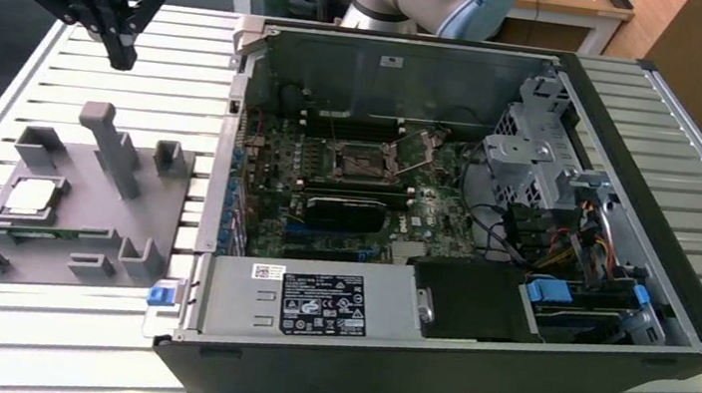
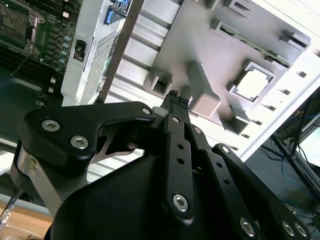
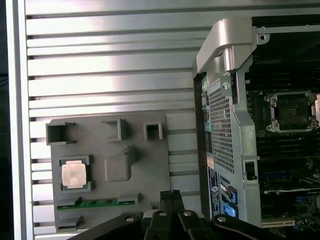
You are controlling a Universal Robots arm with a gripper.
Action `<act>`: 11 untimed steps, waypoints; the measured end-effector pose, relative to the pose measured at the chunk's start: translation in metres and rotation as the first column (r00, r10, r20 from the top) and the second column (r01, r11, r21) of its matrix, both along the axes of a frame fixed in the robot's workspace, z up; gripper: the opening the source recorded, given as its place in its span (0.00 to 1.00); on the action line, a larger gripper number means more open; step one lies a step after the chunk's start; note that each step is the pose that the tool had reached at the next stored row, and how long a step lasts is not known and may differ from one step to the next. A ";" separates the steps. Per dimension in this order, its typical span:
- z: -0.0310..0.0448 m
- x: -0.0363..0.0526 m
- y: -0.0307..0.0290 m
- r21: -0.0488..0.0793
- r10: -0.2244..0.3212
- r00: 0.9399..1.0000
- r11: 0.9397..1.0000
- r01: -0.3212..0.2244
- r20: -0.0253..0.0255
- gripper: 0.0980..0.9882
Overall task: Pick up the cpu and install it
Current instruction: 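Reach for the cpu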
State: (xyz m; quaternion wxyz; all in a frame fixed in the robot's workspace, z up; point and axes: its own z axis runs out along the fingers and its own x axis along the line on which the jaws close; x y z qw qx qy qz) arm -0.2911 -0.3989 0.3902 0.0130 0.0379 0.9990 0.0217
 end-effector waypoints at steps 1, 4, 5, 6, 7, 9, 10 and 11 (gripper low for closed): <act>0.0000 -0.0014 0.0000 0.000 0.000 1.000 1.000 0.000 0.000 0.01; -0.0002 -0.0067 0.0000 0.000 0.000 1.000 1.000 0.000 0.000 0.01; -0.0002 -0.0085 0.0000 0.000 0.000 1.000 1.000 0.000 0.000 0.01; -0.0002 -0.0102 0.0000 0.000 0.000 1.000 1.000 0.000 0.000 0.01; -0.0003 -0.0117 0.0000 0.000 0.000 1.000 1.000 0.000 0.000 0.01; -0.0004 -0.0146 0.0000 0.000 0.000 1.000 1.000 0.000 0.000 0.01; -0.0005 -0.0162 0.0000 0.000 0.000 1.000 1.000 0.000 0.000 0.01; -0.0005 -0.0178 0.0000 0.000 0.000 1.000 1.000 0.000 0.000 0.01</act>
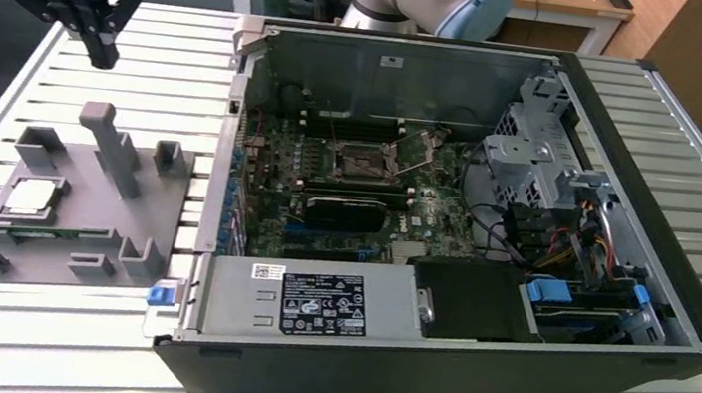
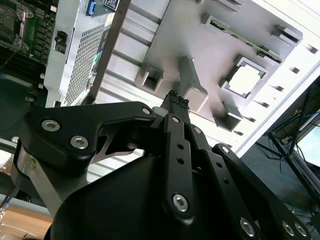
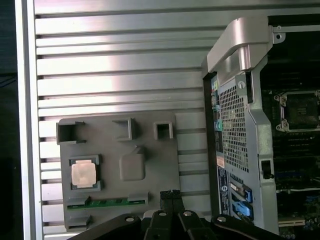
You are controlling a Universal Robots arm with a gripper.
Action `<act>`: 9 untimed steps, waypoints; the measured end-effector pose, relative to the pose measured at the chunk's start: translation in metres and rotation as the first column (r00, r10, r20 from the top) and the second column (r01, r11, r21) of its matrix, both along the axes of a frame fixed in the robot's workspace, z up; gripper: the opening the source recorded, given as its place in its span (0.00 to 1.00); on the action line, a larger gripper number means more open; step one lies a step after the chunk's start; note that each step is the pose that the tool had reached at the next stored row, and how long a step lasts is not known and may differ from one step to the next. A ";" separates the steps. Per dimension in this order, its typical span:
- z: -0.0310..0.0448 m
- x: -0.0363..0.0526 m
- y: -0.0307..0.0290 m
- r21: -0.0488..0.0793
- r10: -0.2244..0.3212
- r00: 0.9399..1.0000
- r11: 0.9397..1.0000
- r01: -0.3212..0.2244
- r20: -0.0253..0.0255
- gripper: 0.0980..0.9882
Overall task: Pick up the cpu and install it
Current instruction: 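Reach for the cpu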
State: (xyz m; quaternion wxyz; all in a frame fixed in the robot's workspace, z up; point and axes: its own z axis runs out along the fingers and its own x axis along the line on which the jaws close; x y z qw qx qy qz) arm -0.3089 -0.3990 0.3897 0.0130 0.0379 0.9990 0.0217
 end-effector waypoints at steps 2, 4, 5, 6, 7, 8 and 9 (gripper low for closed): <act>-0.0001 -0.0031 0.0000 0.000 0.000 1.000 1.000 0.000 0.000 0.01; -0.0003 -0.0065 0.0000 0.000 0.000 1.000 1.000 0.000 0.000 0.01; -0.0004 -0.0085 0.0000 0.000 0.000 1.000 1.000 0.000 0.000 0.01; -0.0004 -0.0106 0.0000 0.000 0.000 1.000 1.000 0.000 0.000 0.01; -0.0005 -0.0130 0.0000 0.000 0.000 1.000 1.000 0.000 0.000 0.01; -0.0006 -0.0159 0.0000 0.000 0.000 1.000 1.000 0.000 0.000 0.01; -0.0008 -0.0188 0.0000 0.000 0.000 1.000 1.000 0.000 0.000 0.01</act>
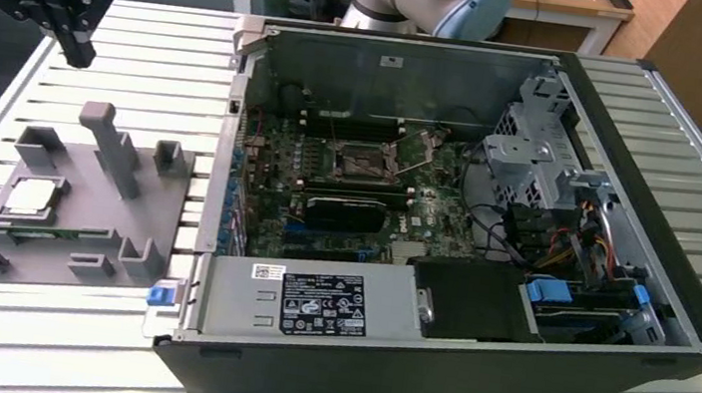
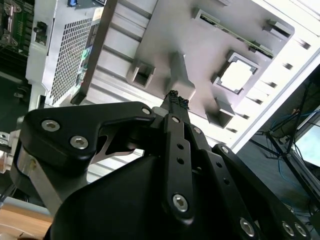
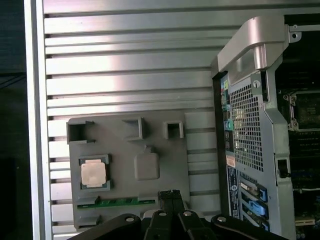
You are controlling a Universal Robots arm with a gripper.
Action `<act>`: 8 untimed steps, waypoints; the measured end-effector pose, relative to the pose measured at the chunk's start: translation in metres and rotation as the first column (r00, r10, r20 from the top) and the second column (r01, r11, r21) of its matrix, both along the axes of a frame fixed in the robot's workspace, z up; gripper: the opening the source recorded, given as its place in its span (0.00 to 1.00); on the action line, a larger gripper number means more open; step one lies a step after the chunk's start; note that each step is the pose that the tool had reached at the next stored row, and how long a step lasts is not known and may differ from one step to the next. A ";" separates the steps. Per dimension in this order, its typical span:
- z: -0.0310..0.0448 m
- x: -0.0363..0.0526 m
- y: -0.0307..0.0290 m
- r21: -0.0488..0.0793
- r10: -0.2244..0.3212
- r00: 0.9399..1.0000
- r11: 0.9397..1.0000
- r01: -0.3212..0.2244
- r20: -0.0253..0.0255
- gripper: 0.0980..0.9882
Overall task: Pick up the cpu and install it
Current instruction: 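Reach for the cpu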
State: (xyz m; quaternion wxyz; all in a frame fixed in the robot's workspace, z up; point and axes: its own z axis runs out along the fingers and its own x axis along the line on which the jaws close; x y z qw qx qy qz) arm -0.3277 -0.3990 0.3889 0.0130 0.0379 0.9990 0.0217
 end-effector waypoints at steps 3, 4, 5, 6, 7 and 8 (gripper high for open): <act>-0.0004 -0.0078 0.0000 0.000 0.000 1.000 1.000 0.000 0.000 0.01; -0.0005 -0.0106 0.0000 0.000 0.000 1.000 1.000 0.000 0.000 0.01; -0.0006 -0.0133 0.0000 0.000 0.000 1.000 1.000 0.000 0.000 0.01; -0.0007 -0.0157 0.0000 0.000 0.000 1.000 1.000 0.000 0.000 0.01; -0.0007 -0.0182 0.0000 0.000 0.000 1.000 1.000 0.000 0.000 0.01; -0.0008 -0.0209 0.0000 0.000 0.000 1.000 1.000 0.000 0.000 0.01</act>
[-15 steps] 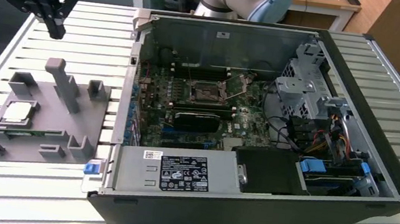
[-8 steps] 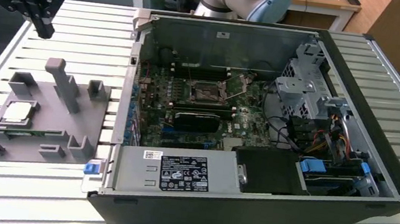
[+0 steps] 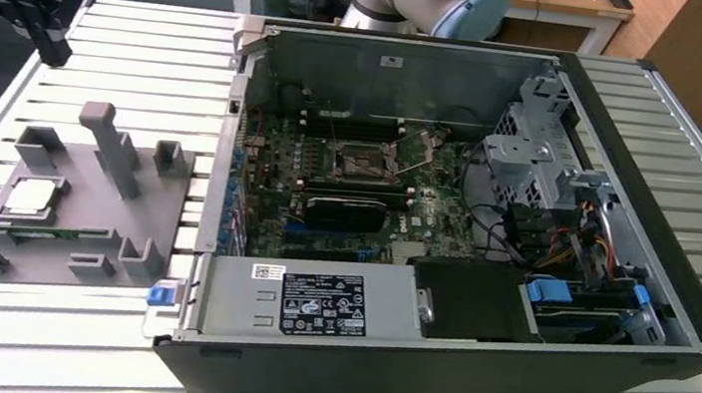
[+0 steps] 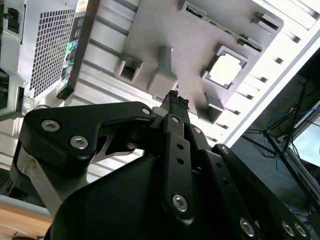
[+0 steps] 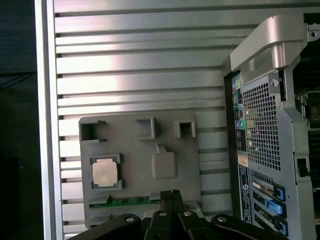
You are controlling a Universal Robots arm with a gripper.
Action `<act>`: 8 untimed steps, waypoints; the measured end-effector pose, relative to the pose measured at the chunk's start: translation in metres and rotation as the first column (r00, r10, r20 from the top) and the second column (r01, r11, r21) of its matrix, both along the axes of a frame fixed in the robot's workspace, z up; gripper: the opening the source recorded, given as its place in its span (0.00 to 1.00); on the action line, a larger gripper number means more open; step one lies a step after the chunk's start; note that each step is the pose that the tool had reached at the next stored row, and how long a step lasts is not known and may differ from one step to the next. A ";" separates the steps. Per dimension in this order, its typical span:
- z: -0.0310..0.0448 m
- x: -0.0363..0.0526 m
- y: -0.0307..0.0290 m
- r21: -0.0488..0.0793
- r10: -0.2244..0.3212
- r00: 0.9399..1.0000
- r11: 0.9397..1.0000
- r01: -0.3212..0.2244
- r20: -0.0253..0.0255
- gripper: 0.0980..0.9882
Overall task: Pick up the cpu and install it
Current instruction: 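Reach for the cpu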
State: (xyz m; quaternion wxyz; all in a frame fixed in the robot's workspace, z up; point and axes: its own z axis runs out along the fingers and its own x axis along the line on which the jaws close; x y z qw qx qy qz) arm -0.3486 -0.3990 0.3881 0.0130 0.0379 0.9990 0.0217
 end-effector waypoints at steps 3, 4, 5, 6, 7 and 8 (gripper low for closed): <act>-0.0003 -0.0105 0.0000 0.000 0.000 1.000 1.000 0.000 0.000 0.01; -0.0004 -0.0150 0.0000 0.000 0.000 1.000 1.000 0.000 0.000 0.01; -0.0005 -0.0196 0.0000 0.000 0.000 1.000 1.000 0.000 0.000 0.01; -0.0006 -0.0240 0.0000 0.000 0.000 1.000 1.000 0.000 0.000 0.01; -0.0009 -0.0286 0.0000 0.000 0.000 1.000 1.000 0.000 0.000 0.01; -0.0011 -0.0334 0.0000 0.000 0.000 1.000 1.000 0.000 0.000 0.01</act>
